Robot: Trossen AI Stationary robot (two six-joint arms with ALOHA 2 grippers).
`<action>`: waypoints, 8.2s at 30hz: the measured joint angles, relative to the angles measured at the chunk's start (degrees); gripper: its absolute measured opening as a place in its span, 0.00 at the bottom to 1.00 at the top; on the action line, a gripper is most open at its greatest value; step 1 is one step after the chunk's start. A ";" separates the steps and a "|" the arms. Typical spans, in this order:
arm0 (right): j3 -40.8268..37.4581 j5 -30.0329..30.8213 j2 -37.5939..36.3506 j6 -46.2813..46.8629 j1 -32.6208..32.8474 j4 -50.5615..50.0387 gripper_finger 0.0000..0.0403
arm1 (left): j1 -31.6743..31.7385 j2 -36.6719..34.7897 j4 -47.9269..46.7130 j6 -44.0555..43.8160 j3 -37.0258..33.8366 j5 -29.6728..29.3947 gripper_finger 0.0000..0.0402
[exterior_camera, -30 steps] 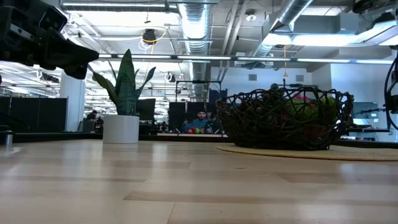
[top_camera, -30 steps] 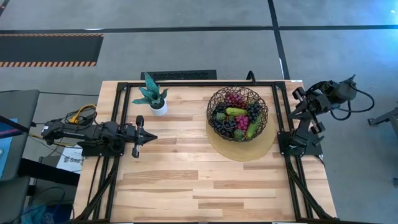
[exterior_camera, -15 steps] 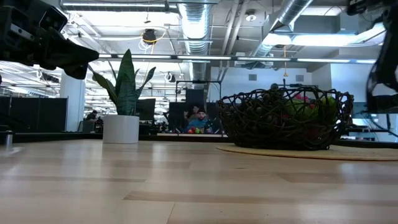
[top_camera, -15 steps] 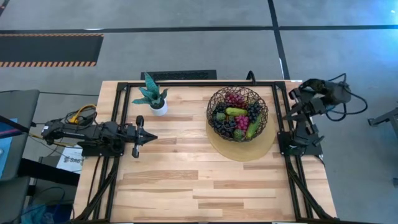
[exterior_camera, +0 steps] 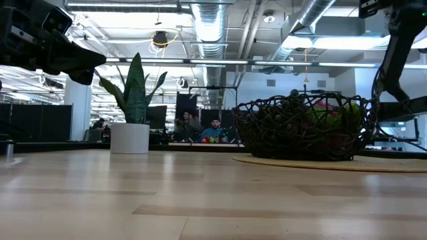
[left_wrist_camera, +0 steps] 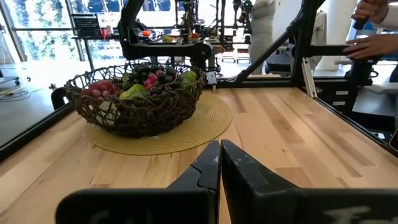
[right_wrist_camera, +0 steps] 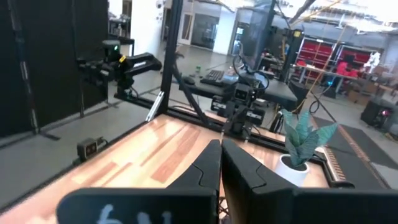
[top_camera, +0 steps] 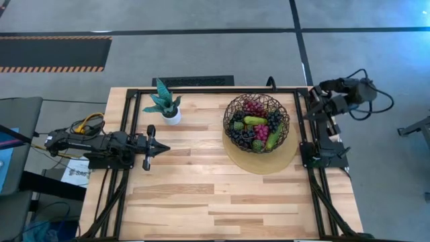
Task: Build produce basket
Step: Return to Home Position
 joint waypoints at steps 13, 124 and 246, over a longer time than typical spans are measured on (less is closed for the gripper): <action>-0.30 -3.85 0.00 8.44 -8.57 -7.70 0.08 | 0.00 0.00 0.00 0.02 0.00 0.00 0.00; -27.56 -98.12 0.57 11.57 -97.17 37.14 0.08 | 0.02 -0.02 0.00 0.02 -0.02 -0.02 0.00; -55.91 -80.17 0.07 8.00 -93.31 61.50 0.08 | 0.02 -0.02 0.01 0.02 -0.01 -0.02 0.00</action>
